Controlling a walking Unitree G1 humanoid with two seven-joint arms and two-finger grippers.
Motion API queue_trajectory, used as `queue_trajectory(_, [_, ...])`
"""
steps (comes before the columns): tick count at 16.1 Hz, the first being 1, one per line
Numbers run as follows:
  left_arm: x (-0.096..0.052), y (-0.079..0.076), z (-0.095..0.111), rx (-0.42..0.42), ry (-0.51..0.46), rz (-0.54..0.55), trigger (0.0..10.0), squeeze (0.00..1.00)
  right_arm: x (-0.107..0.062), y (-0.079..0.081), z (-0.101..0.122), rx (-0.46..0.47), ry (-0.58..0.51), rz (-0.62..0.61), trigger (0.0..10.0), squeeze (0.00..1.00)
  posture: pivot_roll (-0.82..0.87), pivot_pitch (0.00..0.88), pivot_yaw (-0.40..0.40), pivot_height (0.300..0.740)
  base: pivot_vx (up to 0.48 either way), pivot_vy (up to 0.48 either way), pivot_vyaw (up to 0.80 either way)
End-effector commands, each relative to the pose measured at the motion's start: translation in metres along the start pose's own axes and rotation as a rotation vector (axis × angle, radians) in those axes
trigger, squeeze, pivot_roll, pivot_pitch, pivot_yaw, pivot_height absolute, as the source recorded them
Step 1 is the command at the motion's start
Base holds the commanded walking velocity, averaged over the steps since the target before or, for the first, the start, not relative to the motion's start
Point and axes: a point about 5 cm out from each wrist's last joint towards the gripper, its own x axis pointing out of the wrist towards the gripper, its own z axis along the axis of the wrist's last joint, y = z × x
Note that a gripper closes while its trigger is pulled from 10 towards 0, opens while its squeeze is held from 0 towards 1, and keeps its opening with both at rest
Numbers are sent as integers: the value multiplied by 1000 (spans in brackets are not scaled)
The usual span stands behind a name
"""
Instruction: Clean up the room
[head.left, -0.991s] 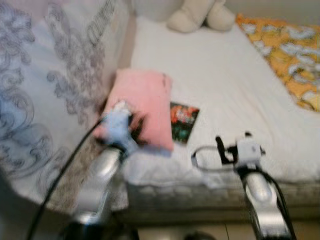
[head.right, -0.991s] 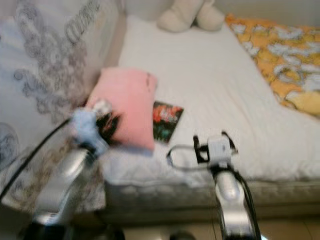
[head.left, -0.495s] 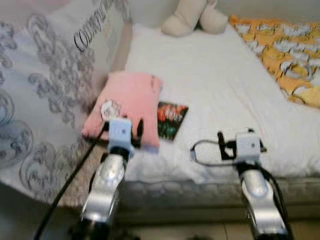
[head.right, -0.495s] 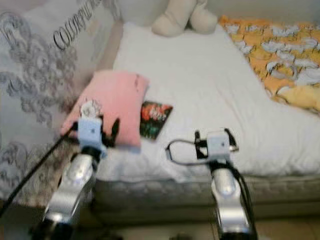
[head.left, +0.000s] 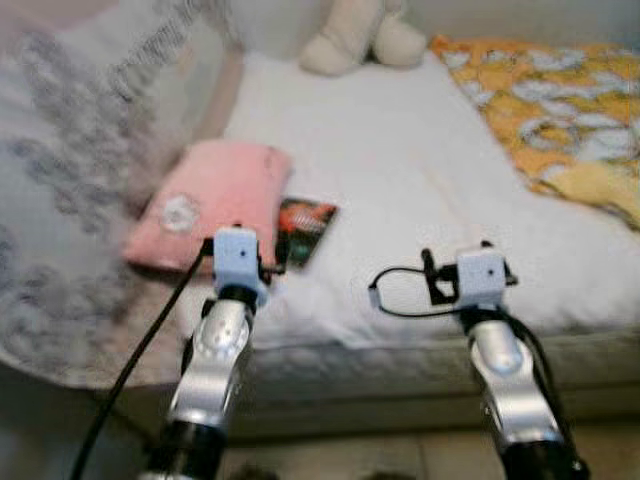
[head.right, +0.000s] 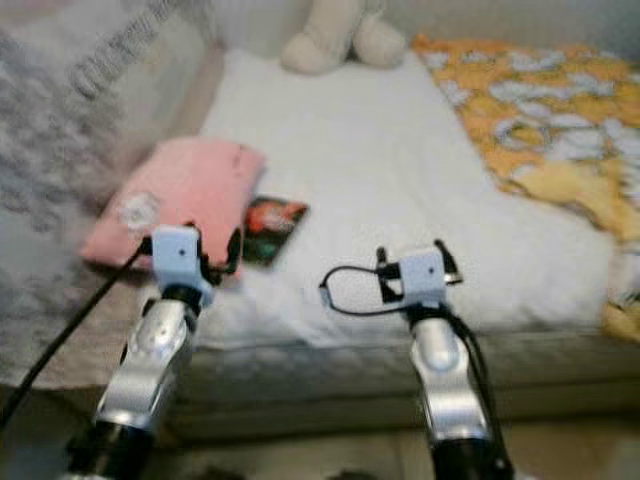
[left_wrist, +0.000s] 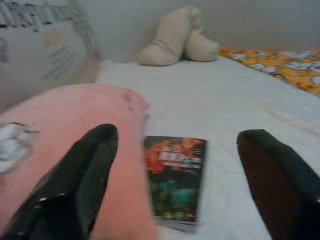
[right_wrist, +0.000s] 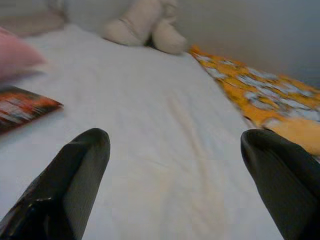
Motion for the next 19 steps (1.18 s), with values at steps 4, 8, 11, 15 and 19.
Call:
queue_trajectory(4, [-2,14,-7,-47,25,108,10000,1000,-5,8,-4,1,13,64,10000,1000,-116,0,28,731,0,-480,0])
queue_trajectory(8, [3,14,-4,-42,9,127,10000,1000,0,9,-6,16,27,90,10000,1000,-107,0,18,731,0,-480,0])
queue_trajectory(11, [9,16,-2,-28,4,129,10000,1000,5,9,-5,-11,37,95,10000,1000,-110,0,14,731,0,-480,-252])
queue_trajectory(15, [13,10,-1,-29,2,120,10000,1000,5,8,-5,-21,21,99,10000,1000,-115,0,19,731,0,-480,-742])
queue_trajectory(19, [15,11,-1,0,-1,95,10000,1000,-1,9,-13,-2,42,104,10000,1000,-119,0,29,731,0,-472,-747])
